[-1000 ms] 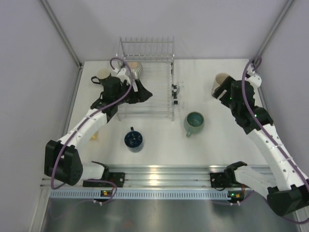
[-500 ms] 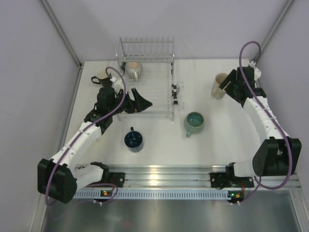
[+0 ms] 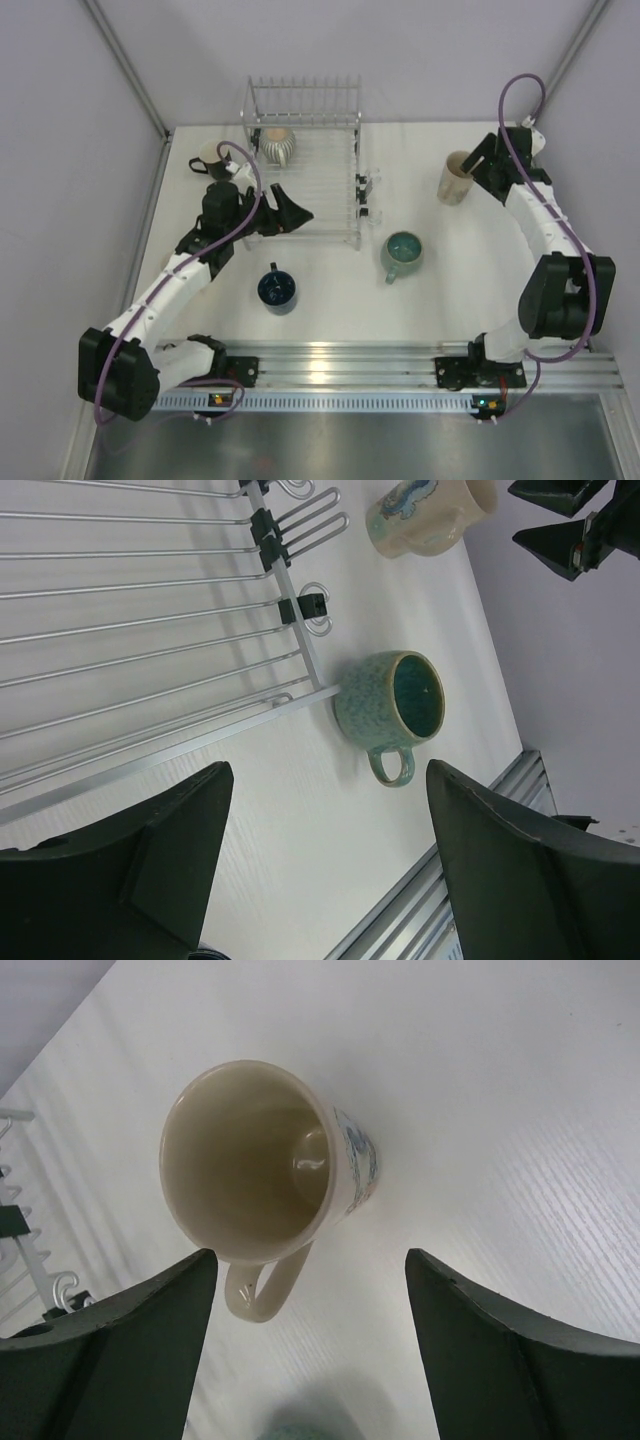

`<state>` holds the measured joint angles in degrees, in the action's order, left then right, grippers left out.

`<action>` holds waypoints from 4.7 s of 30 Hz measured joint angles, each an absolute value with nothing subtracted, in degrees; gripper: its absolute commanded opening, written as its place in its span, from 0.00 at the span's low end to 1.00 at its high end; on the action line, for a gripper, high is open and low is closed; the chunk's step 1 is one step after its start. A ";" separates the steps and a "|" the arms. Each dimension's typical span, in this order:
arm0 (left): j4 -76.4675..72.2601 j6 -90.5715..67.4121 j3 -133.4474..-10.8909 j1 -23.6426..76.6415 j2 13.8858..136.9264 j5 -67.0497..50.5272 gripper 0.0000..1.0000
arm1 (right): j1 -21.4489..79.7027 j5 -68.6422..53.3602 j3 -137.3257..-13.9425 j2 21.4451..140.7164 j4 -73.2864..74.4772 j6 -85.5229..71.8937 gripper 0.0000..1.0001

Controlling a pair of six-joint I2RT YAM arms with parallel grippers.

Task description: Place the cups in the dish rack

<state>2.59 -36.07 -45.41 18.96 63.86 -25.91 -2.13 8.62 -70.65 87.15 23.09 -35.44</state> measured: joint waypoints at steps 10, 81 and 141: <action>5.50 -35.99 -45.43 18.94 60.49 -21.06 0.83 | -3.16 9.17 -72.93 94.02 21.82 -35.16 0.69; -43.70 -53.87 -46.28 28.27 73.43 -38.28 0.78 | 24.71 -16.93 -43.09 65.98 -42.59 -69.14 0.00; -44.97 -50.63 -42.83 33.76 72.16 -35.29 0.00 | 27.14 -26.48 -41.15 76.36 -57.80 -70.43 0.54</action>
<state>-44.97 -50.63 -42.83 33.76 72.16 -35.29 27.14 -26.48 -41.15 76.36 -57.80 -70.43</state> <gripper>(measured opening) 0.283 0.504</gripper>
